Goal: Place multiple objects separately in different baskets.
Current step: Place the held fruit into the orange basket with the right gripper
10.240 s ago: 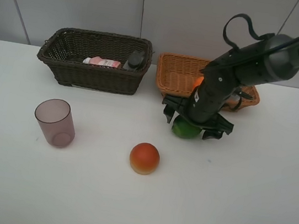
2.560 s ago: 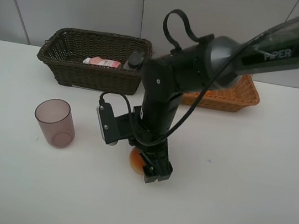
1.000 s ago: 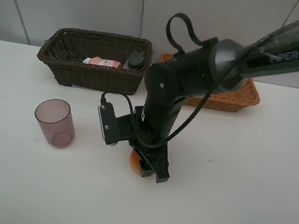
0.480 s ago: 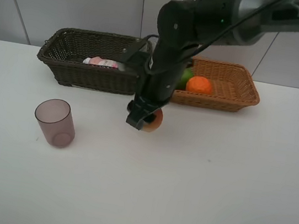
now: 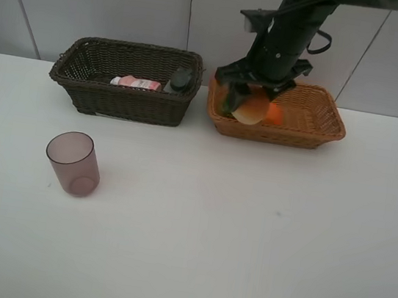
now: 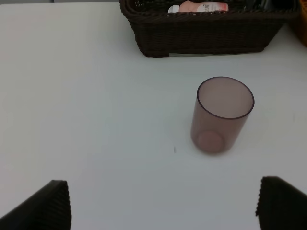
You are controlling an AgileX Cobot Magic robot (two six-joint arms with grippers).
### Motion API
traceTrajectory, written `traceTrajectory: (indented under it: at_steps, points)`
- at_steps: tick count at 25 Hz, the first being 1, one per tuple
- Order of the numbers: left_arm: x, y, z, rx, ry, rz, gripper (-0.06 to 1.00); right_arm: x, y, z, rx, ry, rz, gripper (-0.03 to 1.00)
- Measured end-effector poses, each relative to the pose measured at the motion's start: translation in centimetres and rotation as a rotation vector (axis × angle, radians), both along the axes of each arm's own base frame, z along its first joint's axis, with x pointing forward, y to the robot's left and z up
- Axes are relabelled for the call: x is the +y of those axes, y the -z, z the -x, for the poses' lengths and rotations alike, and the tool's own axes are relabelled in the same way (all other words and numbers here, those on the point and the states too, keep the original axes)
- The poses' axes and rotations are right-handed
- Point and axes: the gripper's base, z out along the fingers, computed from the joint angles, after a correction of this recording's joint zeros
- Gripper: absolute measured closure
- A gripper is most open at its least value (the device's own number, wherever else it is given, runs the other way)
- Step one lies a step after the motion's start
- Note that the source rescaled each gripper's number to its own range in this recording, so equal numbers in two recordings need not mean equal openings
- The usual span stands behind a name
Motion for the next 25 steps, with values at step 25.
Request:
traceTrajectory:
  at_steps: [25]
  points:
    - [0.0,0.0,0.0,0.0,0.0,0.0,-0.06,-10.7,5.4,-7.9,-0.189,0.314,-0.06,0.52]
